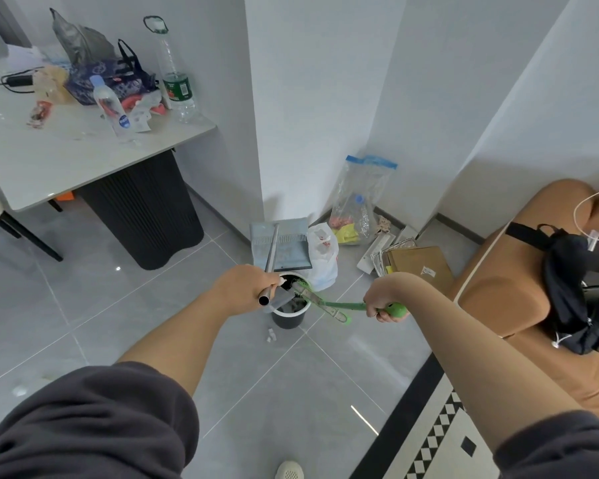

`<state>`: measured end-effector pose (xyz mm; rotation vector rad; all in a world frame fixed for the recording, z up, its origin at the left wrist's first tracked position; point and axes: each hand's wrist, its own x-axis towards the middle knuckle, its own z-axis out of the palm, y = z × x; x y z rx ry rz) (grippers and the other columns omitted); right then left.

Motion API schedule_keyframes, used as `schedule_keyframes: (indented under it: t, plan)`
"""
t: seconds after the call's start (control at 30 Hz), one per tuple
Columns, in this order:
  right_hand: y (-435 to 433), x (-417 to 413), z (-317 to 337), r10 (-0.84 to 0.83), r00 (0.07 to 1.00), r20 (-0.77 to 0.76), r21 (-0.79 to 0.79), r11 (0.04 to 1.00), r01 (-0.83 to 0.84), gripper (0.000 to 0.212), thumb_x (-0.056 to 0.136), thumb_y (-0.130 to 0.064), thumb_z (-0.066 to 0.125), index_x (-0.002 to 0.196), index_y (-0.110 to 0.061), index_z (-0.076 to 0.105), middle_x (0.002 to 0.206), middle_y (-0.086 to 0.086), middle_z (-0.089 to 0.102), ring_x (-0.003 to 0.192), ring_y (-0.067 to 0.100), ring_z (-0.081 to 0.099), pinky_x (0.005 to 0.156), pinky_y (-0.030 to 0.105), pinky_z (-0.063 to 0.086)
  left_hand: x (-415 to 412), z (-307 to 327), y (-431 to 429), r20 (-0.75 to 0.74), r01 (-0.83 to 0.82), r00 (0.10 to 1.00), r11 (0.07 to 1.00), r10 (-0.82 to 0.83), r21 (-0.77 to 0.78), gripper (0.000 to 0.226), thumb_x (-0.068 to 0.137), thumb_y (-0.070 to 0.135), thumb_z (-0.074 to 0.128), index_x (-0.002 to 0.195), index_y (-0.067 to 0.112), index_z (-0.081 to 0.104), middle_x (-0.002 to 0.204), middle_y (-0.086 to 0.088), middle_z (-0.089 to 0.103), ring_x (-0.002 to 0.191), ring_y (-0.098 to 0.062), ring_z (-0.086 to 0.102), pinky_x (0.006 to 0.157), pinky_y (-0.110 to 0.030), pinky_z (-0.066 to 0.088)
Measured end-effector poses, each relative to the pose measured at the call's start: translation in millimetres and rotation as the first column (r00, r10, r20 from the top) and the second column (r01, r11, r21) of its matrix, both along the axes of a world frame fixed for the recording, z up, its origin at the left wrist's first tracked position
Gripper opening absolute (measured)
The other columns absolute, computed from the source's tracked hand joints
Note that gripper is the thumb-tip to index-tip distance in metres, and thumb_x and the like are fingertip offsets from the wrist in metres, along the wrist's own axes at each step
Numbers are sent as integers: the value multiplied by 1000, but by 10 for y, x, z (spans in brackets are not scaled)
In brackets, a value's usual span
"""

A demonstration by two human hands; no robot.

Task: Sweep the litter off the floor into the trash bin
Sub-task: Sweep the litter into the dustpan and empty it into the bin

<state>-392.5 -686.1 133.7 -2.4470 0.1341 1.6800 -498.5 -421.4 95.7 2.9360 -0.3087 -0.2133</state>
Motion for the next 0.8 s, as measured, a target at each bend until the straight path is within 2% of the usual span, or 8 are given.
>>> schedule_keyframes:
  t: [0.17,0.27,0.4,0.53,0.6,0.7,0.8]
  plan:
    - [56,-52,81,14,999,40,3,1000,-14,39,95,0,37,134,-7,36,68,6,39,55,10,36,54,20,31,-69,66,17,43,18,999,1000,-18,3,19,90,9,48,77,22,45,54,9,32,52,-14,35,48,-21,17]
    - [106,-131,125,67,996,60,-14,998,-67,40,96,0,36,135,-7,36,69,6,38,55,10,36,54,21,31,-105,105,42,27,24,999,1000,-24,7,14,86,8,47,80,19,52,58,7,37,58,-20,40,49,-22,19]
    - [171,-204,134,117,984,133,-33,993,-113,22,95,1,39,117,-5,38,72,8,40,58,13,39,56,21,33,-197,127,60,14,9,1000,1000,-9,2,17,86,7,46,79,22,45,60,7,40,61,-21,42,49,-22,21]
    - [181,-278,176,219,927,305,12,972,-233,9,89,-1,51,97,-3,48,69,4,48,56,15,45,51,25,39,-278,96,137,11,-57,998,998,57,-39,18,87,7,47,77,22,45,56,7,36,60,-22,41,49,-23,22]
    - [224,-278,202,252,921,297,-25,966,-257,8,91,-1,49,98,-2,47,69,5,47,56,15,44,52,25,38,-337,69,206,18,-100,995,994,101,-42,15,89,9,48,79,20,48,56,5,38,60,-24,43,48,-26,23]
    - [321,-310,204,293,934,206,-119,955,-273,5,96,-1,40,99,0,43,70,7,42,57,15,40,55,23,34,-446,28,316,17,-177,984,981,179,-73,11,90,11,48,83,17,53,63,1,47,61,-24,45,48,-28,23]
    - [442,-372,146,291,920,263,-44,956,-290,21,91,-1,49,72,-9,47,70,6,47,57,16,44,53,25,38,-580,17,451,33,-285,956,948,292,-144,12,92,12,49,87,16,58,66,0,51,62,-25,47,49,-28,27]
